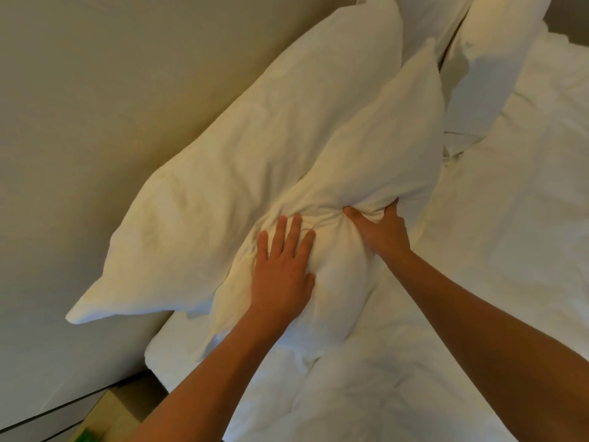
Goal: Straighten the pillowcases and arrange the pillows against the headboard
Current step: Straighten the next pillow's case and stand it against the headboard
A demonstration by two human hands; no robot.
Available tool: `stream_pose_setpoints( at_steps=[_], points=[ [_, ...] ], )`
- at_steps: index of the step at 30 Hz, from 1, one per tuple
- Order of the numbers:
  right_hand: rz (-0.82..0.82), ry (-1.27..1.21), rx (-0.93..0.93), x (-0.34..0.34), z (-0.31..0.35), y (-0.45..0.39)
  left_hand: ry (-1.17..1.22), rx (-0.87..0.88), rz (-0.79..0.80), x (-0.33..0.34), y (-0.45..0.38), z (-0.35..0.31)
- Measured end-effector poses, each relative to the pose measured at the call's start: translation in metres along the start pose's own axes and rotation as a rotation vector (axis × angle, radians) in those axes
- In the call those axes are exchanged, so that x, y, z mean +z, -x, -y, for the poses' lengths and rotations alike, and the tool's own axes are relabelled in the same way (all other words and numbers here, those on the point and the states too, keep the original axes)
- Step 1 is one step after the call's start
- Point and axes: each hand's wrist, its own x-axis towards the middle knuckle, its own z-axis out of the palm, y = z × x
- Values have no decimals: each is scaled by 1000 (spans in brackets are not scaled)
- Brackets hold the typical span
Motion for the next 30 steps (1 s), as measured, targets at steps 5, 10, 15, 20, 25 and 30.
stream_pose_setpoints(
  at_steps=[5,10,15,20,25,30],
  points=[
    [-368,231,-567,-4,-30,28,-21,55,9,18,23,-6],
    [-144,431,-643,15,0,20,-18,78,-25,26,44,6],
    [17,545,-532,15,12,4,1,40,-11,27,57,9],
    [59,515,-486,5,2,21,19,0,39,26,78,5],
    [121,493,-490,-14,-21,58,76,-74,93,20,100,-4],
    [144,408,-493,-46,-58,115,116,-110,119,6,123,-15]
  ],
)
